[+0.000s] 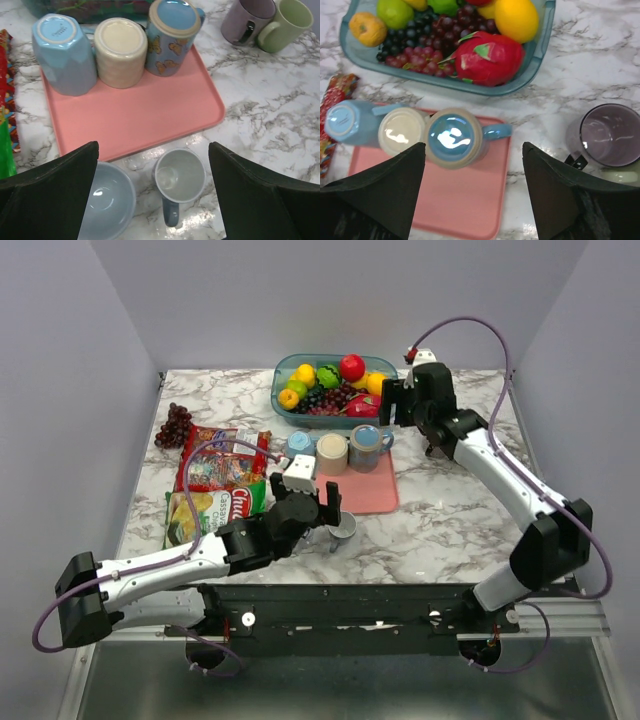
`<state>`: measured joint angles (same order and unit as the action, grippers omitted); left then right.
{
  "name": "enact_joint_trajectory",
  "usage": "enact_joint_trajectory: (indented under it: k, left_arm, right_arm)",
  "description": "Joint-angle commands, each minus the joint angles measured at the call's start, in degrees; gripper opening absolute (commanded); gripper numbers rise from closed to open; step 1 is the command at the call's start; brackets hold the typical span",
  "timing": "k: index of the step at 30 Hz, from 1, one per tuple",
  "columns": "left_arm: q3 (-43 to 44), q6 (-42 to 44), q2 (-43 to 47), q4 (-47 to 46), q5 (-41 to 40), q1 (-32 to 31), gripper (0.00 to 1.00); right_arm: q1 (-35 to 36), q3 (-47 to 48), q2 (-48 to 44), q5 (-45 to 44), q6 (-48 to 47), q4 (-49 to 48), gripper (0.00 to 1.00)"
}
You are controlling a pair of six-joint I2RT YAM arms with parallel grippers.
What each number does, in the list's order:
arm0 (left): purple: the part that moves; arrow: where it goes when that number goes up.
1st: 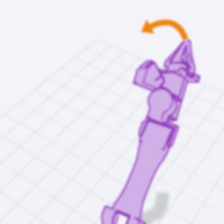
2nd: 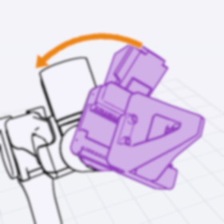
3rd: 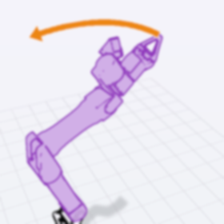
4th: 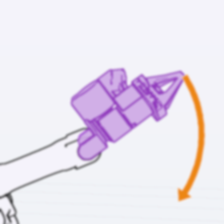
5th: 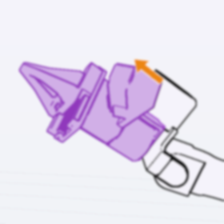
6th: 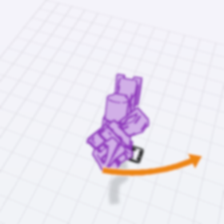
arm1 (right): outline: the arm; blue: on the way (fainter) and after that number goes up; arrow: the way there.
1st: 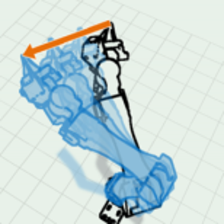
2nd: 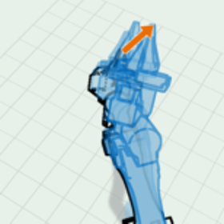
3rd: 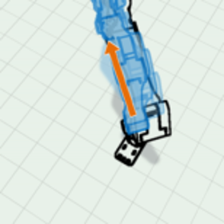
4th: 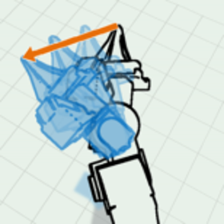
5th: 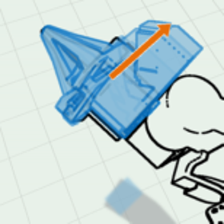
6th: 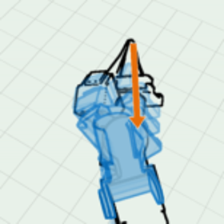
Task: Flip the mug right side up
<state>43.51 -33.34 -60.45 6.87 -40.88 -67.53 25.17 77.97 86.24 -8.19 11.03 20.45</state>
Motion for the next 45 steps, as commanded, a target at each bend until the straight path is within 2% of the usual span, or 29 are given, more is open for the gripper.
enact_joint_trajectory:
  k: [1, 9, 13, 22, 38, 45]
  left_arm:
    - [1.8, 2.4, 2.0, 2.3, 7.1, 6.2, 0.99]
    - [3.8, 7.1, 0.2, 2.6, 16.1, 16.2, 0.99]
    - [3.8, 5.9, -1.1, 2.1, 19.1, 20.7, 0.99]
    - [2.5, 4.4, -0.8, 1.5, 22.1, 22.7, 0.99]
    - [1.1, 4.3, -0.2, 0.2, 27.3, 22.9, 0.99]
    - [-1.8, 4.9, 3.0, -4.2, 31.8, 22.8, 0.99]
  right_arm:
    - [-2.2, 7.1, 8.2, -3.3, -2.1, 3.5, 0.81]
    - [-4.9, 12.7, 19.0, 0.7, -2.1, 5.9, 0.77]
    - [-5.5, 14.0, 22.1, 3.0, -2.5, 7.1, 0.76]
    - [-5.7, 14.6, 27.0, 2.3, -3.0, 8.9, 0.73]
    - [-5.7, 3.6, 19.5, 7.7, -4.3, 11.3, 0.74]
    - [-5.7, -4.4, 11.0, 21.4, -8.9, 10.4, 0.68]
